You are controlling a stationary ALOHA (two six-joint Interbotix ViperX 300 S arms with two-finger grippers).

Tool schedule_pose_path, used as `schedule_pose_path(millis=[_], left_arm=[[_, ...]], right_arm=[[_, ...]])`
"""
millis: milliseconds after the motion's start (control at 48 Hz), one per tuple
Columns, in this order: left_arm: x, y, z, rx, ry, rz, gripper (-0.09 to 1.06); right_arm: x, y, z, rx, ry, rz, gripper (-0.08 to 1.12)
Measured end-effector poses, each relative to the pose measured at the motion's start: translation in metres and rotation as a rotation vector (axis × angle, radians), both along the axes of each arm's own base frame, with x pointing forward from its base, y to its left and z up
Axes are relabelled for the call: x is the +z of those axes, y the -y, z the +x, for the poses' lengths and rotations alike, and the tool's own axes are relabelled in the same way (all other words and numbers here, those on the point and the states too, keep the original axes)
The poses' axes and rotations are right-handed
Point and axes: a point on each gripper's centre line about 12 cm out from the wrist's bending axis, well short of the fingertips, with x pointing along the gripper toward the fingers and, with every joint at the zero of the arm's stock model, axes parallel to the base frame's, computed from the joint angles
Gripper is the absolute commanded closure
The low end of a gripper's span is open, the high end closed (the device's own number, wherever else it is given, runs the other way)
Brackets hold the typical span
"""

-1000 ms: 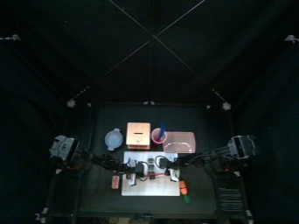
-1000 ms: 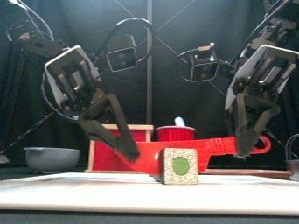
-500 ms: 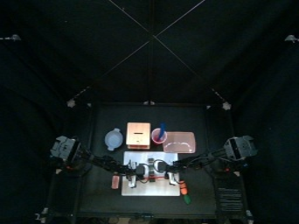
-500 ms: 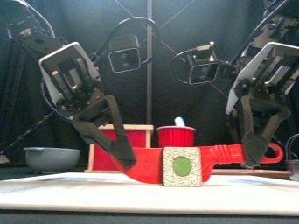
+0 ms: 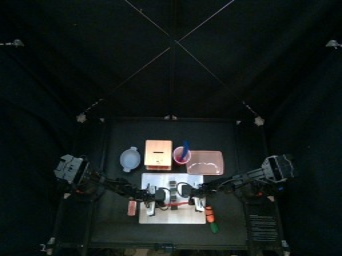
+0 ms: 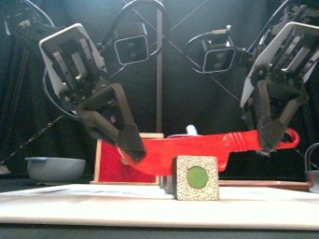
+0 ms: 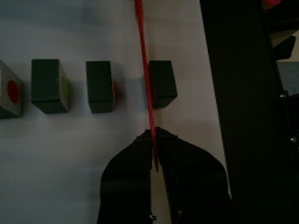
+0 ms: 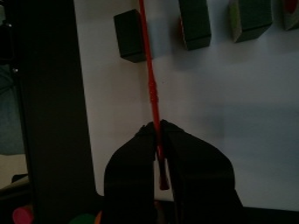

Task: Place sushi on board then cut the sushi with the knife then place the pieces on the plate
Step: Cut the sushi into 4 pieces

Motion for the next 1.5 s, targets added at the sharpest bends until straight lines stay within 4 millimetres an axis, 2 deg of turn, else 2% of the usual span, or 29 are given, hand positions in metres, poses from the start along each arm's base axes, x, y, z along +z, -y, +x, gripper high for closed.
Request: schedule_pose_path(millis=[208, 479, 646, 875, 1104, 1354, 1500], left_arm=[[0.011, -0.002, 0.001, 0.001, 0.027, -0.005, 0.54], [0.026, -0.02, 0.005, 0.019, 0.073, 0.017, 0.52], [0.037, -0.033, 0.007, 0.023, 0.105, 0.042, 0.45], [0.041, -0.043, 0.009, 0.036, 0.12, 0.058, 0.32], [0.044, -0.048, 0.011, 0.04, 0.141, 0.069, 0.25], [0.068, -0.055, 0.011, 0.025, 0.243, 0.101, 0.25], [0.073, -0.058, 0.009, 0.031, 0.294, 0.107, 0.25]], right_arm=[[0.015, 0.0, -0.003, 0.005, 0.033, 0.009, 0.69], [0.027, 0.002, -0.007, 0.015, 0.046, 0.009, 0.69], [0.037, 0.009, -0.011, 0.008, 0.056, 0.005, 0.69], [0.049, 0.018, -0.016, -0.017, 0.094, 0.008, 0.69], [0.053, 0.023, -0.034, -0.036, 0.11, 0.017, 0.69], [0.051, 0.029, -0.062, -0.087, 0.107, 0.069, 0.69], [0.046, 0.032, -0.084, -0.127, 0.09, 0.118, 0.69]])
